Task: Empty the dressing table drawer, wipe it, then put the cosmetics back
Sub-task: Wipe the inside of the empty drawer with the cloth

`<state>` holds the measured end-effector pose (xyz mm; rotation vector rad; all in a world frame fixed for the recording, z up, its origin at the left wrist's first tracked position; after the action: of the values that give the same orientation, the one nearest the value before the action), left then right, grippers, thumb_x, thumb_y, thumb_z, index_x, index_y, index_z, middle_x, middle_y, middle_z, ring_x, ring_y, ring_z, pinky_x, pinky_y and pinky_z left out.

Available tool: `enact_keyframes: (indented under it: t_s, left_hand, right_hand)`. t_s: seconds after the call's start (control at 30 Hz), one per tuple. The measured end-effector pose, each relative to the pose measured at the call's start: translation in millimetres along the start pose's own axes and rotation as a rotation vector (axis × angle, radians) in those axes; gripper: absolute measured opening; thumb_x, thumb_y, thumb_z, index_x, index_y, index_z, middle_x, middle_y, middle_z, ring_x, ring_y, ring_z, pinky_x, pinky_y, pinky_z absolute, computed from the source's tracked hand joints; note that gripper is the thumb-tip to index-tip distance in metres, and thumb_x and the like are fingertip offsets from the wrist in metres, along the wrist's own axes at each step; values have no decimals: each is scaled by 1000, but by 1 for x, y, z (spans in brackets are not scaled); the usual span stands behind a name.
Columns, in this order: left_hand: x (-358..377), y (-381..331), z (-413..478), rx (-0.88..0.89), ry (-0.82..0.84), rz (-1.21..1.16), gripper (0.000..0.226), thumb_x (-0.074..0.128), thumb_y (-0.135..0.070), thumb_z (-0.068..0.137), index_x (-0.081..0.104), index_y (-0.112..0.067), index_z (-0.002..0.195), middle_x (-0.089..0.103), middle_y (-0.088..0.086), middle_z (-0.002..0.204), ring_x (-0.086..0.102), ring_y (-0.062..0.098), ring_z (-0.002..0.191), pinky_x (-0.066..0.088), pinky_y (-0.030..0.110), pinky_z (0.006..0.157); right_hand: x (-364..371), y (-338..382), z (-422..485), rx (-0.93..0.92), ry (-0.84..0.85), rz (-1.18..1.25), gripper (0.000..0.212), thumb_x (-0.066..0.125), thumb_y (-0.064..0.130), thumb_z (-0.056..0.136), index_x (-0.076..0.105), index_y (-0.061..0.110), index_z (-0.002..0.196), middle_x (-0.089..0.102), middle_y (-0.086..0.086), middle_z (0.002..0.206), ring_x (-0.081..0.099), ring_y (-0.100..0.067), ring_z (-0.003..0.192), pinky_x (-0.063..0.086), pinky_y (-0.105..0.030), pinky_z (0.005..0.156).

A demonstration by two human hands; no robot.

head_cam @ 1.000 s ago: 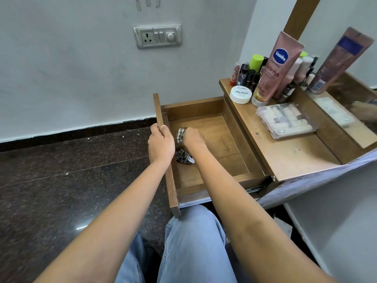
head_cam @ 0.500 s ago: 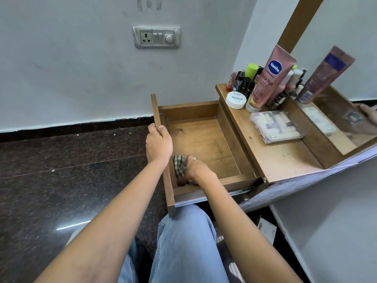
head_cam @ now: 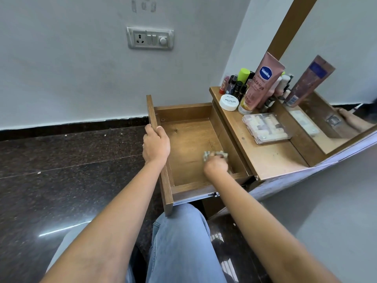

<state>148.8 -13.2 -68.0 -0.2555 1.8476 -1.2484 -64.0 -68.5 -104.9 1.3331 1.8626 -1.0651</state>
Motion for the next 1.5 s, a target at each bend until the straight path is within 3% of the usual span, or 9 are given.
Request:
enact_keyframes:
  t_s: [0.13,0.27,0.43,0.57,0.67,0.83,1.03,1.23,1.5]
  left_hand:
    - [0,-1,0,-3,0,-12,48,21,-37,102,29,-14,143,57,16,122,58,35,101,51,49,84]
    - [0,1,0,-13,-6,-38,49,21,-37,102,31,-14,143,57,16,121,58,35,102,51,49,85]
    - [0,4,1,-27,-9,-53,49,20,-36,102,31,-14,144,57,17,123,57,36,105,49,48,86]
    - [1,4,1,-22,-5,-76,49,21,-36,102,32,-13,144,56,17,124,56,37,107,47,46,86]
    - [1,4,2,-16,-8,-93,49,21,-36,101,32,-13,143,57,17,122,56,37,107,48,48,87]
    - [3,6,3,-2,8,-86,50,21,-37,101,32,-12,142,57,18,120,57,37,103,48,49,86]
    - [3,4,4,12,18,-71,51,20,-38,101,31,-12,142,56,18,121,57,37,102,49,49,84]
    - [9,1,-1,-17,15,-112,52,19,-41,100,31,-16,144,56,16,123,58,36,104,50,52,86]
    - [5,4,5,-23,-2,-108,51,19,-39,100,33,-14,143,58,17,120,58,38,104,50,51,86]
  right_hand:
    - [-10,-25,7,-10,16,65,48,31,5,101,19,-8,146,31,-23,149,37,-35,134,42,-41,101]
    - [-17,-19,0,-5,-33,51,40,35,8,100,38,1,140,46,-16,140,48,-28,127,47,-35,92]
    - [-9,34,-19,-125,-14,121,45,32,11,101,31,2,145,38,-19,146,45,-31,128,46,-35,90]
    - [-4,82,-32,-250,172,211,38,48,7,96,47,-2,132,51,-14,133,53,-28,120,45,-33,96]
    - [-4,94,-33,-278,241,158,38,60,8,90,54,-1,126,54,-16,130,54,-30,115,47,-32,87]
    - [7,83,-27,-220,171,249,54,50,8,93,31,-7,141,45,-19,139,51,-31,122,47,-37,98]
    - [-11,18,-18,-127,-34,141,46,32,6,102,23,-2,146,35,-20,148,48,-30,127,47,-35,96]
    - [-23,-39,-5,-23,-101,20,33,39,9,101,46,-1,132,54,-16,131,56,-26,119,51,-33,89]
    - [-18,11,-21,-149,11,192,29,43,5,97,53,-3,123,60,-15,120,62,-26,105,53,-31,88]
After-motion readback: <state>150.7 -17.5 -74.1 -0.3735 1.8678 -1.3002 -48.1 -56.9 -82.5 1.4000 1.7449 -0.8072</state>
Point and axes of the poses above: each hand's wrist, its own z-axis towards the middle knuckle, its own x-axis out of the palm, y = z × x, the point moved 9 cm from there along z, towards the middle knuckle
